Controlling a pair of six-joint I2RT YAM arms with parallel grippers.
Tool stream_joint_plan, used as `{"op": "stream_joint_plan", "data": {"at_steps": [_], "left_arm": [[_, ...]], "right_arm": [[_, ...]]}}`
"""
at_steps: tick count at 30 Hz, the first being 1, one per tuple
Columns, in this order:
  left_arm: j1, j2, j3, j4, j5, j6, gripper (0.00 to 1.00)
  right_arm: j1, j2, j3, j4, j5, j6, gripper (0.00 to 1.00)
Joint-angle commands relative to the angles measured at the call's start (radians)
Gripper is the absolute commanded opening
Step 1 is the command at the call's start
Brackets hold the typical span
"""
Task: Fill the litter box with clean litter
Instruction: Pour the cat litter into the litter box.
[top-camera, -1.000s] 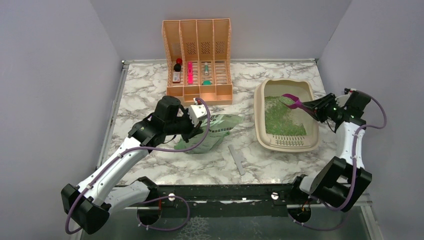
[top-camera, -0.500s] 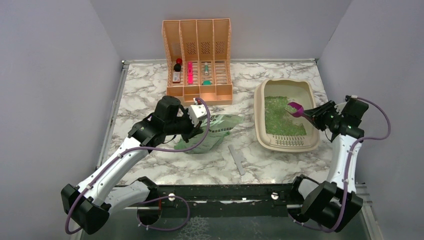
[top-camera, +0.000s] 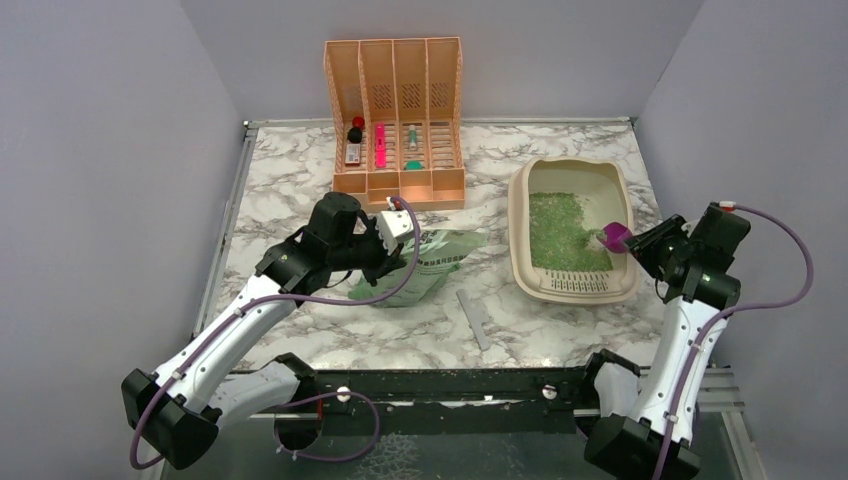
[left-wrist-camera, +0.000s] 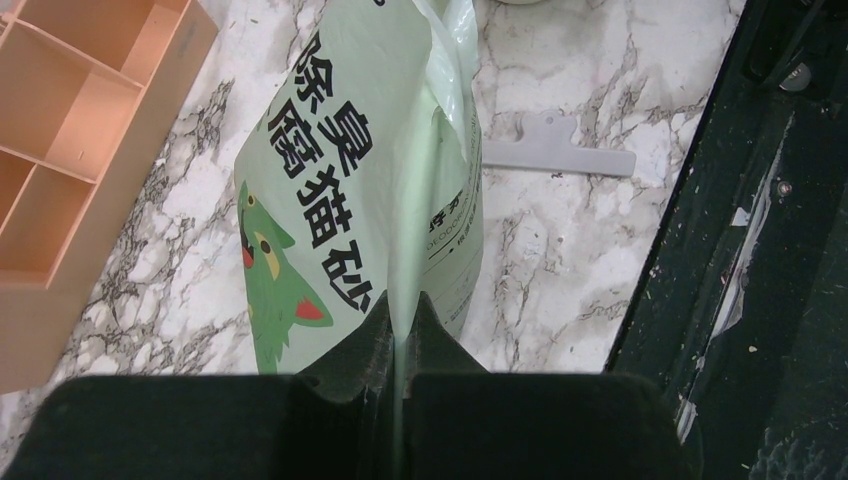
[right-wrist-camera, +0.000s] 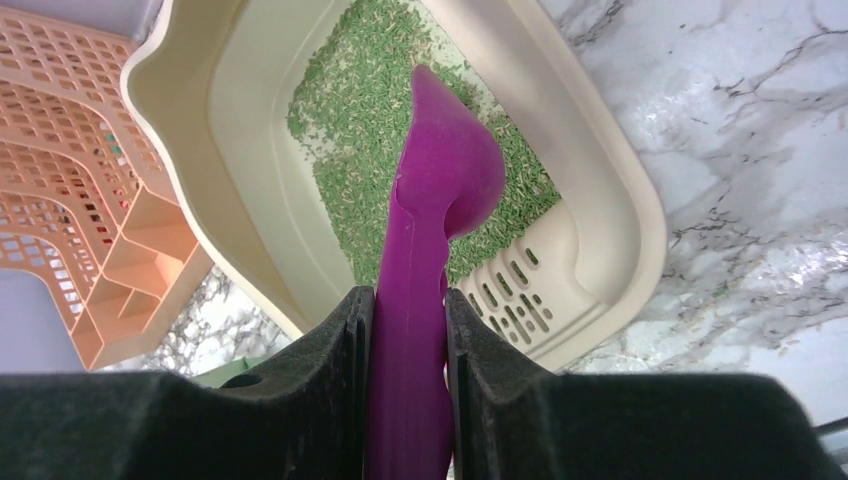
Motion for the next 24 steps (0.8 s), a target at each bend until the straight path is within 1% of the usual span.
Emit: {"op": "stream_joint_plan", "data": {"at_steps": [1,9,15,17,21,24], "left_arm": [[-0.006,-0.049,0.004,0.066,0.091,0.001,0.0],[-0.006,-0.055,0.005,0.067,0.081,0.0,0.0],[-0.006,-0.056,0.003,0.072,0.069,-0.005,0.0],[-0.006,-0.055,0.001,0.076,0.069,-0.004,0.0],[-0.006,-0.044,0.006,0.078,0.072,0.002,0.0],[-0.005,-0.04,0.01,0.079,0.067,0.005,0.0]], "right_arm": [[-0.008,-0.001,0.066,-0.05,0.043,-0.05,0.01],[-0.006,0.156,0.161,0.082,-0.05,-0.086,0.01],[0.006,0.306,0.258,0.096,-0.038,-0.175,0.01],[0.041,0.345,0.295,0.078,0.008,-0.206,0.01],[0.159,0.418,0.358,0.014,0.125,-0.245,0.01],[0.233,0.426,0.372,-0.002,0.176,-0.257,0.01]]}}
